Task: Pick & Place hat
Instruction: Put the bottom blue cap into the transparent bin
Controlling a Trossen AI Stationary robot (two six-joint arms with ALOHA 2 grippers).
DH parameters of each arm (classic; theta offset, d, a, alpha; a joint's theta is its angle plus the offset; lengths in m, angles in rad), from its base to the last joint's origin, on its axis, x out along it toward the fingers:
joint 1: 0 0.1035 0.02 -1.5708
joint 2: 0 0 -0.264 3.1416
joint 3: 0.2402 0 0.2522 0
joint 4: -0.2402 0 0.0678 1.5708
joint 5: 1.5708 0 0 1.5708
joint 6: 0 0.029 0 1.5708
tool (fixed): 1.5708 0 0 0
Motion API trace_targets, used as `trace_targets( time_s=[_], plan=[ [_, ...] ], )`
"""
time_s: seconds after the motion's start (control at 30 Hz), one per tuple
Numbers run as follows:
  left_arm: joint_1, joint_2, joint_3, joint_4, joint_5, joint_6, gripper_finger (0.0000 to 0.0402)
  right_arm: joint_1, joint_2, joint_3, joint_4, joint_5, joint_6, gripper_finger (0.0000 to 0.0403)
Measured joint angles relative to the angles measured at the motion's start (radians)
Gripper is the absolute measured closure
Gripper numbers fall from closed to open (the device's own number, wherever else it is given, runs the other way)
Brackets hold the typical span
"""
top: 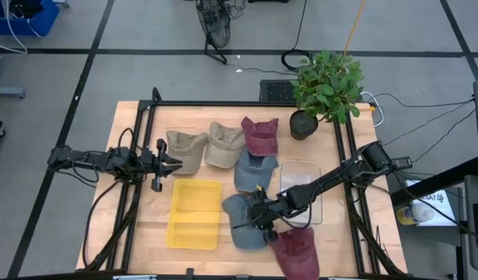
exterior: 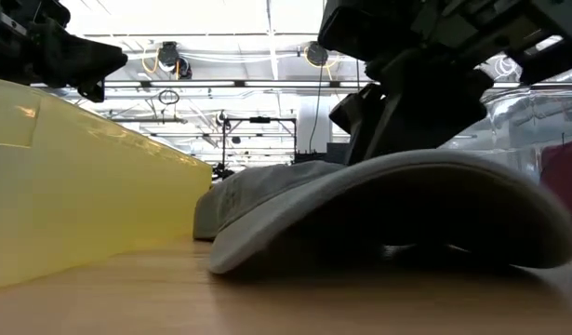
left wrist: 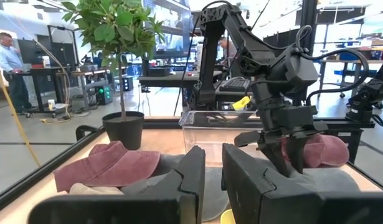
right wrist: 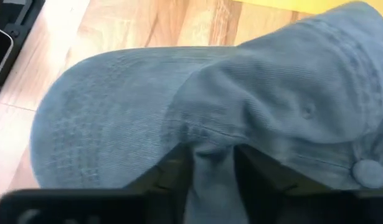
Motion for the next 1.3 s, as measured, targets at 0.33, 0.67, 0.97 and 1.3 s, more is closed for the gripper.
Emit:
trace_targets(
  time_s=[0.33,0.67,0.97,1.3],
  plan=[
    [0.000,0.000,0.000,0.001,-0.016,0.002,0.0341,0.000,-0.019,-0.001,0.034,0.002,-0.059,0.0398],
    [0.000,0.000,0.000,-0.003,-0.016,-0.004,0.0341,0.000,-0.232,0.010,0.000,0.001,-0.104,0.0401],
    [0.000,0.000,0.000,0.000,-0.016,-0.005,0.0341,0.027,-0.552,0.012,-0.161,0.036,-0.128,0.0402],
    [0.000,0.000,0.000,0.001,-0.016,-0.005,0.0341,0.202,-0.778,-0.068,-0.541,0.483,0.070,0.0402]
  ],
)
